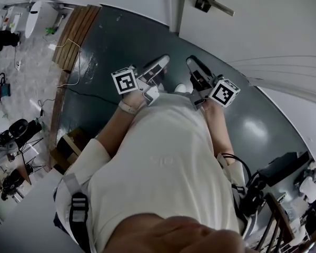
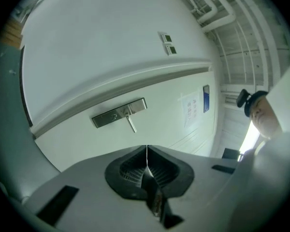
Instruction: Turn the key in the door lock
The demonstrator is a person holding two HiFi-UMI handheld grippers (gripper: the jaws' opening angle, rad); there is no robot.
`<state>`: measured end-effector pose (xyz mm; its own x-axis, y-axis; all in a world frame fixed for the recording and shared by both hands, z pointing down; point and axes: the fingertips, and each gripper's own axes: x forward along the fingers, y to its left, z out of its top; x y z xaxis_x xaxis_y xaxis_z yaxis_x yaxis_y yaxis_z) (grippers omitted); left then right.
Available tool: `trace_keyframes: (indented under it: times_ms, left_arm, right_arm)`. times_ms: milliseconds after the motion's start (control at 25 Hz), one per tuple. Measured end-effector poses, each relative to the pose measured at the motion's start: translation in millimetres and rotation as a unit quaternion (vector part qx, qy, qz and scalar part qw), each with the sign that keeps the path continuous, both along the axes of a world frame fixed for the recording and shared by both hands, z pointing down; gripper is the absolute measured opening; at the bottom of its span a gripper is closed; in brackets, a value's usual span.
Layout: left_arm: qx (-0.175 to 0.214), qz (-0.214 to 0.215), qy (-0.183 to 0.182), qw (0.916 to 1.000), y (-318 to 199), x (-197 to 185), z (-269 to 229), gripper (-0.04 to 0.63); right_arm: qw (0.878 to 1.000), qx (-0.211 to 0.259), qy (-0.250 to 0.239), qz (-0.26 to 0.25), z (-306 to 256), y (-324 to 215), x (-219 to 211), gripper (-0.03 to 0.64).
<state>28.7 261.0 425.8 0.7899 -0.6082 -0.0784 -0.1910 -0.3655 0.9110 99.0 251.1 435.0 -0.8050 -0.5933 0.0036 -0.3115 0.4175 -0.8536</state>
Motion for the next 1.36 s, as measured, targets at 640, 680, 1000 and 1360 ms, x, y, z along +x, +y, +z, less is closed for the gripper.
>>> trace_keyframes:
  times_ms: [640, 680, 1000, 1360]
  left_arm:
    - [0.09, 0.044, -0.114, 0.9884, 1.3, -21.5, -8.9, 0.005]
    - [0.088, 0.043, -0.112, 0.9889, -0.4, -21.2, -11.9, 0.006]
    - [0.074, 0.034, -0.107, 0.9909, -13.7, -15.6, -9.1, 0.006]
    - [0.032, 0.052, -0.086, 0.9944, -11.3, 16.4, 11.8, 0.006]
  right_arm:
    - [0.972, 0.087, 0.213, 0.052, 3.2, 4.9, -30.4, 0.109]
    - [0.971, 0.087, 0.216, 0.053, -0.5, 5.2, -29.0, 0.109]
    - [0.973, 0.07, 0.212, 0.064, -1.0, 0.7, -11.5, 0.109]
    - [0.973, 0.067, 0.211, 0.068, 23.0, -4.2, 20.7, 0.109]
